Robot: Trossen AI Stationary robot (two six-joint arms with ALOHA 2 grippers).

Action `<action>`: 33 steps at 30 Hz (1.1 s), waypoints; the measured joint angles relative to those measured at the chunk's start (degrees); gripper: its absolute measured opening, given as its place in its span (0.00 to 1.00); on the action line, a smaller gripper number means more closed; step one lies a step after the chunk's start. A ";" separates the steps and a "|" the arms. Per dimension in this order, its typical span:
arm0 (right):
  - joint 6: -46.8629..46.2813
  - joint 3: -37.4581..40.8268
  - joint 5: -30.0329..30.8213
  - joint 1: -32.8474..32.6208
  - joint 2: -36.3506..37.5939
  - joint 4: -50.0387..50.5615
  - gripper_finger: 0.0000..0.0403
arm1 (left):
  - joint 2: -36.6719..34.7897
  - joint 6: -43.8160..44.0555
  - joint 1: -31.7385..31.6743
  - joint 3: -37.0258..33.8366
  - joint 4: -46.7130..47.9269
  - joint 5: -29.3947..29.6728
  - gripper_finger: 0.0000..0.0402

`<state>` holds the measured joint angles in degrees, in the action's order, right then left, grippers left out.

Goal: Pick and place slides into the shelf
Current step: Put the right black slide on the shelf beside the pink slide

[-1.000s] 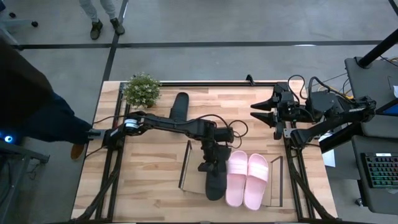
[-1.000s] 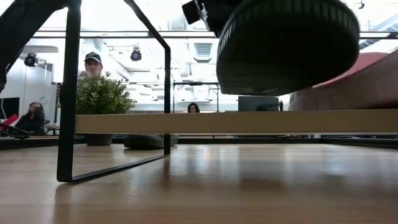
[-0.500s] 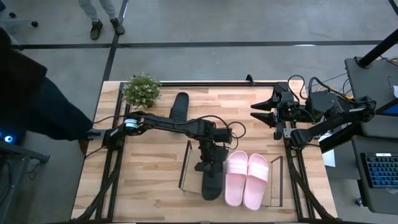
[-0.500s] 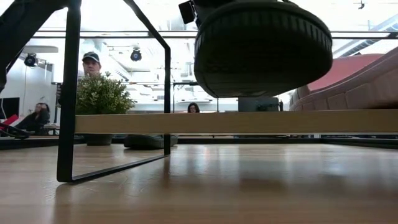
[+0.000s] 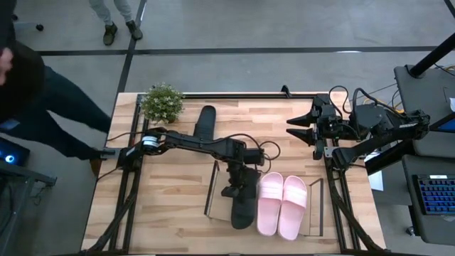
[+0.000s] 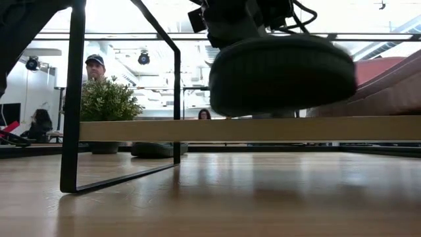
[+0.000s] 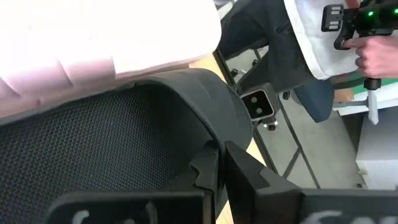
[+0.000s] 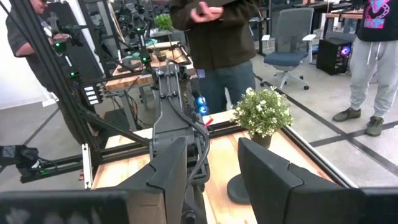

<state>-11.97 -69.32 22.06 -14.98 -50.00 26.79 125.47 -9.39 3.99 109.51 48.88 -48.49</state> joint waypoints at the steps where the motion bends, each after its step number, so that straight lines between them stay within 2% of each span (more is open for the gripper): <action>1: 0.00 0.00 0.00 0.00 0.00 0.00 0.34 | 0.00 0.00 0.00 0.17 -0.33 0.04 0.00; 9: 0.00 0.00 0.00 0.00 0.00 0.00 0.34 | 0.68 -0.44 -0.02 -0.28 -0.96 0.76 0.00; 26: 0.00 0.00 -0.07 0.00 0.20 0.07 0.34 | 2.03 -0.48 0.09 1.86 -6.64 -2.34 0.00; 33: 0.00 0.00 -0.11 0.02 0.20 0.09 0.34 | 2.04 -1.51 -0.13 0.57 -6.80 -2.16 0.00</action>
<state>-11.97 -69.32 21.96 -14.96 -49.80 26.87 127.50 -10.90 3.86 110.08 42.09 -50.65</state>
